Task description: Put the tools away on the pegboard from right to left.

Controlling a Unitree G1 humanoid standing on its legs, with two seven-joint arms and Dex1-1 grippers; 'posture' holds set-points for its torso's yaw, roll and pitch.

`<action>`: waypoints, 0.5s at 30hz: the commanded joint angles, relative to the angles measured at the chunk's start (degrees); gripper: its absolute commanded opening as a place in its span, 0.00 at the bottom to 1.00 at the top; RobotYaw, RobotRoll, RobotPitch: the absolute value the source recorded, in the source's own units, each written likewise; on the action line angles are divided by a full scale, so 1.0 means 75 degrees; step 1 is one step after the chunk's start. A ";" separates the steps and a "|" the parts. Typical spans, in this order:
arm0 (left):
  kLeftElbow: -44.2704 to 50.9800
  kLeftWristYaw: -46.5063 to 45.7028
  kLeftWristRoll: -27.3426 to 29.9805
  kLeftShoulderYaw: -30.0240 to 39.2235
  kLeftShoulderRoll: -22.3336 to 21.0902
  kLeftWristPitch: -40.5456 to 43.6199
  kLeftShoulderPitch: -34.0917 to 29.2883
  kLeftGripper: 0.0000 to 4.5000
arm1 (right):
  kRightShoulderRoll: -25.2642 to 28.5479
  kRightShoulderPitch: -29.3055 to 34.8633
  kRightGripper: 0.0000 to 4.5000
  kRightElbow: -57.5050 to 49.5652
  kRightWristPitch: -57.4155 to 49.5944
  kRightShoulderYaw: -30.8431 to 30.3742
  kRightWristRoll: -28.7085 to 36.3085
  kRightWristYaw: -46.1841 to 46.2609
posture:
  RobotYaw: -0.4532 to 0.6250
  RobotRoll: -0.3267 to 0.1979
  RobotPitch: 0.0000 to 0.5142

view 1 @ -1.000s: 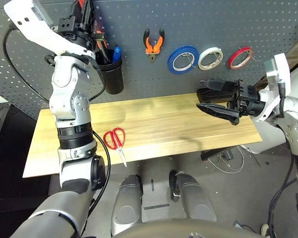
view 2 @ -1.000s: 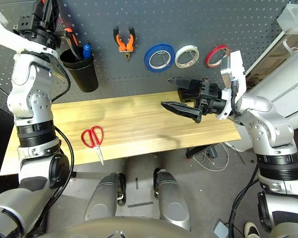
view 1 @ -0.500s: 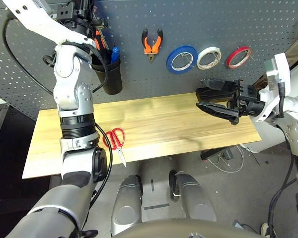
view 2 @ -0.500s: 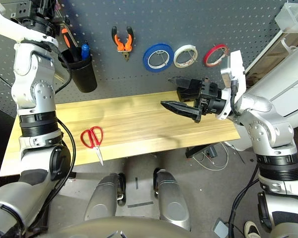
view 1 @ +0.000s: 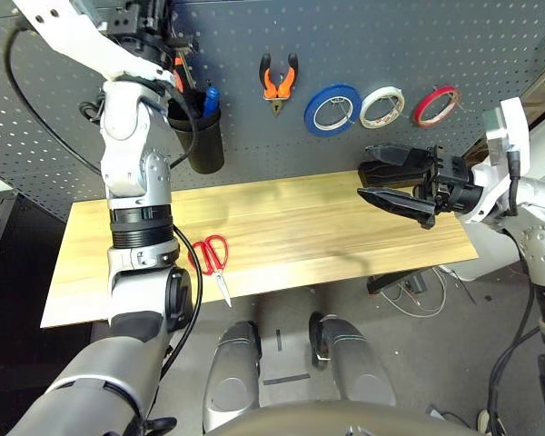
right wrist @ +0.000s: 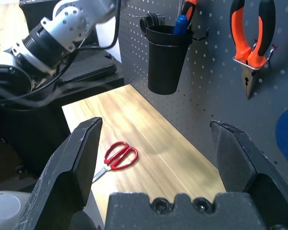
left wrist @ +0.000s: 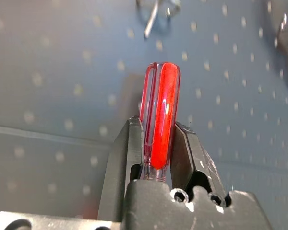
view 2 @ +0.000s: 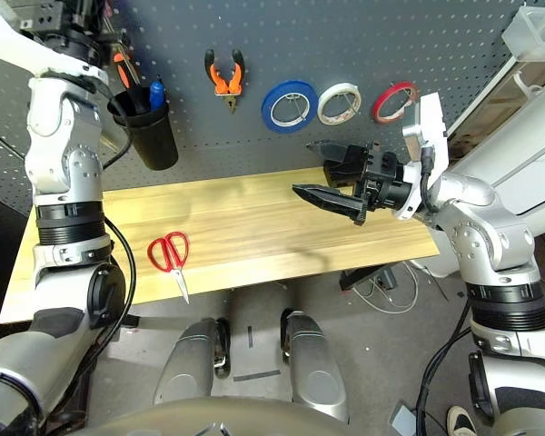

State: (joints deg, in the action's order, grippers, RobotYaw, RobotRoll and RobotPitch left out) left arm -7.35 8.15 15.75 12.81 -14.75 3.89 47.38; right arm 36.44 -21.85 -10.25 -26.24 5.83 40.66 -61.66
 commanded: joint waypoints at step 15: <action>0.1150 0.0850 0.0162 0.0037 -0.1271 0.0845 -0.0773 0.99 | -0.0037 0.0055 1.00 -0.0063 0.0049 0.0058 -0.0055 0.0006 | 0.37 0.62 0.25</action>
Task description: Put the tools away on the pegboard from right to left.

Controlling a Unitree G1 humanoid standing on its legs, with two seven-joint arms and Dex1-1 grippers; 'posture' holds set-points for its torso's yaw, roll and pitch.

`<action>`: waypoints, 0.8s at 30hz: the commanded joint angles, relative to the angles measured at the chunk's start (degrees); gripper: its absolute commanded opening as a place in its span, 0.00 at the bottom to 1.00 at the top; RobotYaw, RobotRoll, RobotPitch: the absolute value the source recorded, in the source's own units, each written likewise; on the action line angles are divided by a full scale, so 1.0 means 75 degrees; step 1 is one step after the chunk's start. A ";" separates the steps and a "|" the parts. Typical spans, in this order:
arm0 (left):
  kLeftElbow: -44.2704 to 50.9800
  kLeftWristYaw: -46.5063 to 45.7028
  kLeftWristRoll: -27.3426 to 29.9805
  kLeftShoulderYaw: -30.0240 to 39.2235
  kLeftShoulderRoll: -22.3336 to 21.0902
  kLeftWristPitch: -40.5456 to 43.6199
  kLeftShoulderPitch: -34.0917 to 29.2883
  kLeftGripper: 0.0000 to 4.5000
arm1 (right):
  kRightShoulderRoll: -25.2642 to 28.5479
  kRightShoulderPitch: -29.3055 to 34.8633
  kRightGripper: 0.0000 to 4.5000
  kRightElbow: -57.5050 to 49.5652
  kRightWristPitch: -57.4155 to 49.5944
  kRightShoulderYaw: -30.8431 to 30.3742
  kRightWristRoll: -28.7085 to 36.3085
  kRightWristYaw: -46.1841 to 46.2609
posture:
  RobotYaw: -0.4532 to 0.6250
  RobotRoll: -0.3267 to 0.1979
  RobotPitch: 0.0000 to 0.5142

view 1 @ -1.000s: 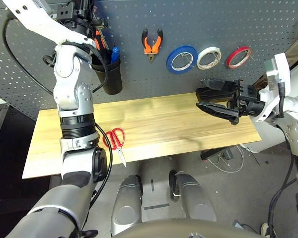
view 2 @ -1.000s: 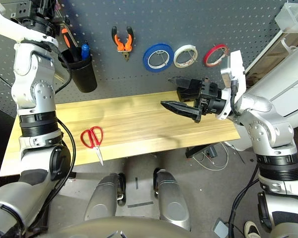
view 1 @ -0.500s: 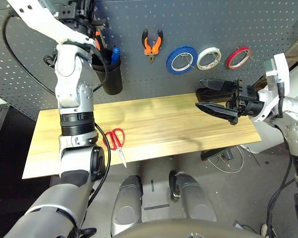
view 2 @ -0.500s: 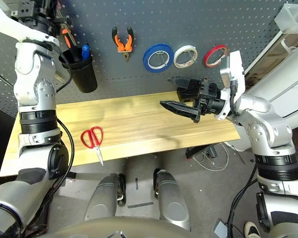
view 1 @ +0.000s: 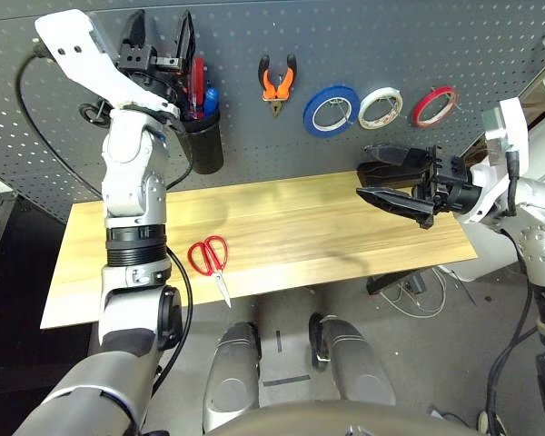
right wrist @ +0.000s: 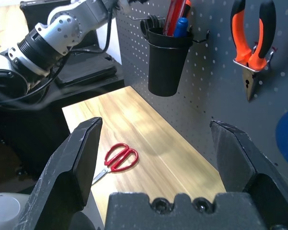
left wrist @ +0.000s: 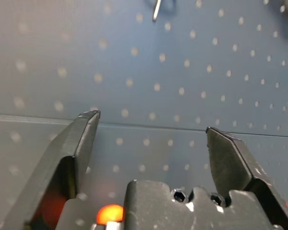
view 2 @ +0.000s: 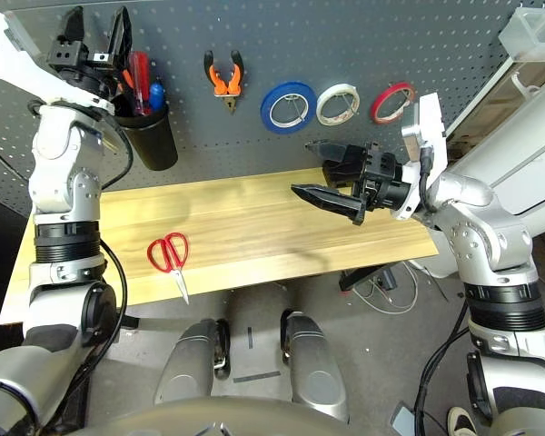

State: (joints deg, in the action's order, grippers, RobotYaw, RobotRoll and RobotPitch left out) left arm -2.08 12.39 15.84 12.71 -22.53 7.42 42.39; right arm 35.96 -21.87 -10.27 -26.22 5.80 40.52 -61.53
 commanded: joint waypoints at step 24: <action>0.4787 -0.0245 0.7376 0.1575 -0.2752 0.7772 -0.5619 0.99 | -0.0101 0.0622 1.00 0.1599 0.2614 -0.1530 -0.2255 -0.1572 | 0.48 0.62 0.37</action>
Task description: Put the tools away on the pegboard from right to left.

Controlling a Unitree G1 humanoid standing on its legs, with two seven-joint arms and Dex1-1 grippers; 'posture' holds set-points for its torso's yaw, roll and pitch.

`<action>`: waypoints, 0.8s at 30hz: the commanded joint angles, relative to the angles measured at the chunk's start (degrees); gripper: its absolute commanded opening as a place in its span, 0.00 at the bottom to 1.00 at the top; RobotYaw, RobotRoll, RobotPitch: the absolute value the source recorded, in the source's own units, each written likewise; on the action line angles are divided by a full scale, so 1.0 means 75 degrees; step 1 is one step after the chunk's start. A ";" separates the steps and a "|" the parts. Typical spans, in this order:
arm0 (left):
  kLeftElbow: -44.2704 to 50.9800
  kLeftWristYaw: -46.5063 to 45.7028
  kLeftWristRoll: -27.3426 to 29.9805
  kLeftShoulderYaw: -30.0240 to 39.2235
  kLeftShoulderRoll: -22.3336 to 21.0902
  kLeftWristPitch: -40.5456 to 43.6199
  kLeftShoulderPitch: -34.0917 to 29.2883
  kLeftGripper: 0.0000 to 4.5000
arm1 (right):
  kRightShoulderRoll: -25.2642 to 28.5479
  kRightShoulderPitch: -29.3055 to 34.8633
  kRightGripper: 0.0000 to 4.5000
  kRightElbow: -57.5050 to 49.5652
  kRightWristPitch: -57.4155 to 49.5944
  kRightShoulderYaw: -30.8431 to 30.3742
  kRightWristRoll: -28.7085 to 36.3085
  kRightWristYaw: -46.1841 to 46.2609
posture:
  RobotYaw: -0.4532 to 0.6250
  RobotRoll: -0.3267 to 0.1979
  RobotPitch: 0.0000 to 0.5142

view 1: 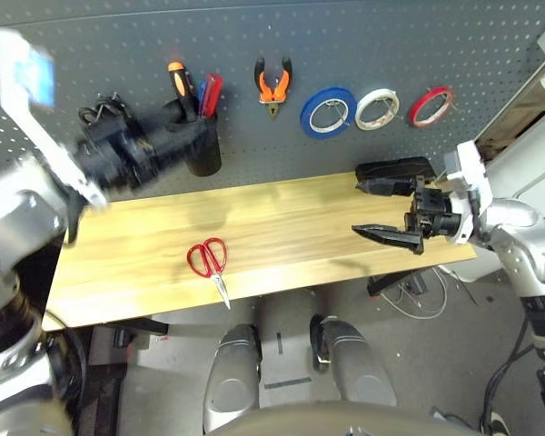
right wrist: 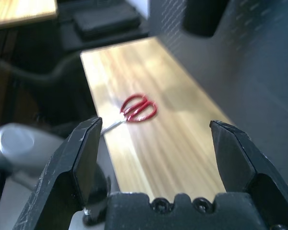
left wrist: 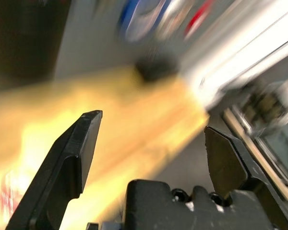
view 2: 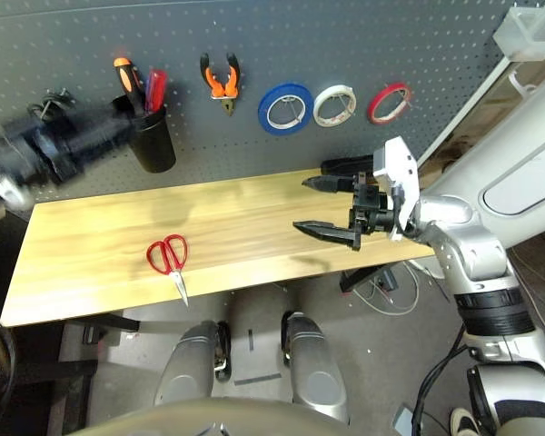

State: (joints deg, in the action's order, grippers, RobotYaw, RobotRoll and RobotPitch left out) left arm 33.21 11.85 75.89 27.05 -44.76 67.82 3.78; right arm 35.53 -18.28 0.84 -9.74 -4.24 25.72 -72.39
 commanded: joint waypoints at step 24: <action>-0.6664 -0.1049 -0.7675 -0.2606 0.3239 -0.5544 0.0379 0.99 | 0.0329 0.1903 1.00 -0.2534 0.0013 0.0135 -0.0309 0.1222 | 0.28 0.62 0.47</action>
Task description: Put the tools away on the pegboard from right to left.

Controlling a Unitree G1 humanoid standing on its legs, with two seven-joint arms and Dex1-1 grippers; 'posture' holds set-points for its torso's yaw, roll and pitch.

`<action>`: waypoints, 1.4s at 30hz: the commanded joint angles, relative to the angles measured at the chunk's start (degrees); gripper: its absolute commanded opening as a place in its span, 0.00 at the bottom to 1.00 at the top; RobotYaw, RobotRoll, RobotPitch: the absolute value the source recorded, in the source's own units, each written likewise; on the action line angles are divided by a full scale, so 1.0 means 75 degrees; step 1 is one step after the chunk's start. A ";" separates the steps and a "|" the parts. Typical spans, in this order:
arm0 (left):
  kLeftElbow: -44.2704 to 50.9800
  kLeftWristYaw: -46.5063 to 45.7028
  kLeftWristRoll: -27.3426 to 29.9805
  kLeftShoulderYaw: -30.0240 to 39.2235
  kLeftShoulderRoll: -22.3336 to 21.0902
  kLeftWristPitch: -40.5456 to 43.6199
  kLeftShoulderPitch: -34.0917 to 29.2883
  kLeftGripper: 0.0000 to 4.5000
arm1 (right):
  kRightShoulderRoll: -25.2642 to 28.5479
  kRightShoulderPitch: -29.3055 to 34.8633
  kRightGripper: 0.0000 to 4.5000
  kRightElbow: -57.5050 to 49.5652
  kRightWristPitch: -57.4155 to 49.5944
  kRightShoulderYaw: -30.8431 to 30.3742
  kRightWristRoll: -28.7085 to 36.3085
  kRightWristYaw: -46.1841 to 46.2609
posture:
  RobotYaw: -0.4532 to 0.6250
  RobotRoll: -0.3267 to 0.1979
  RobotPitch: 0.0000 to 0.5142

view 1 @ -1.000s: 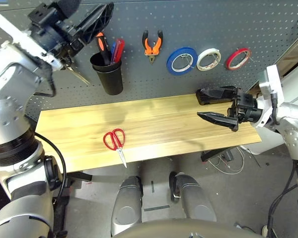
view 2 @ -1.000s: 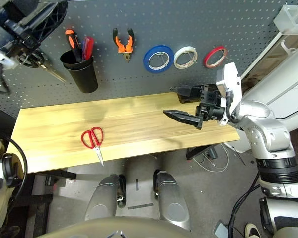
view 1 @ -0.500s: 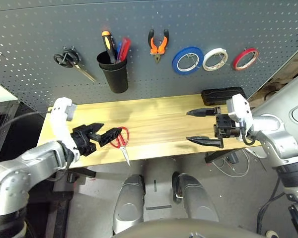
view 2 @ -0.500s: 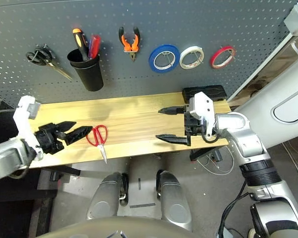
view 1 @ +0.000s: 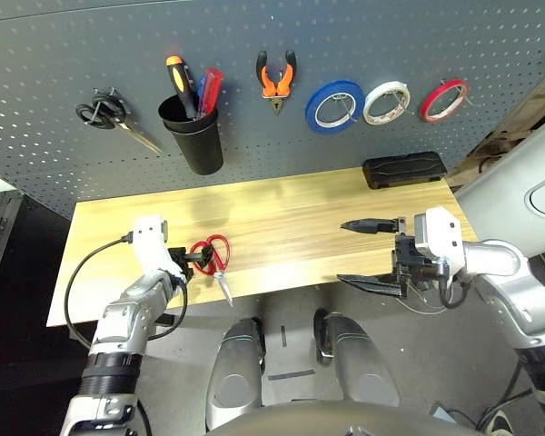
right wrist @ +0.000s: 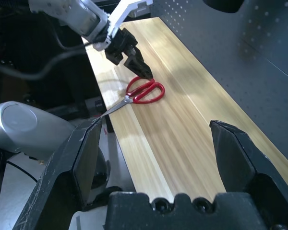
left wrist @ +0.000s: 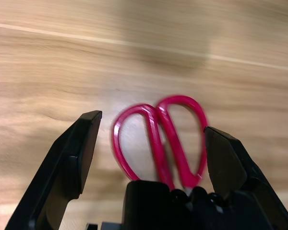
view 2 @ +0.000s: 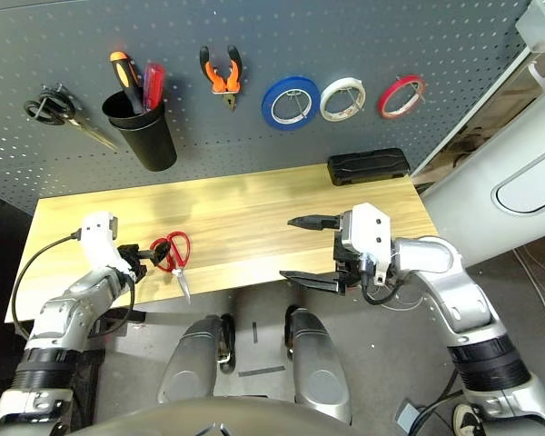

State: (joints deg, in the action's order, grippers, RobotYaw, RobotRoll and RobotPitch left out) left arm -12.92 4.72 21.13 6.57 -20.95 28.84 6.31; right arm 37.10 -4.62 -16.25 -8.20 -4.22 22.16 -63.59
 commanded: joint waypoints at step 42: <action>-0.0680 -0.0192 -0.1445 0.0800 0.0588 -0.1062 0.0196 0.00 | 0.0168 -0.0470 1.00 0.0070 -0.0278 -0.0023 0.0300 0.0089 | 0.31 0.62 0.43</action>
State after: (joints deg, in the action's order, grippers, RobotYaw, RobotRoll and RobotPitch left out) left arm -19.15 3.14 10.26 12.07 -16.73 20.42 8.39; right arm 38.50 -8.39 -16.42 -10.96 -3.75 24.57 -62.38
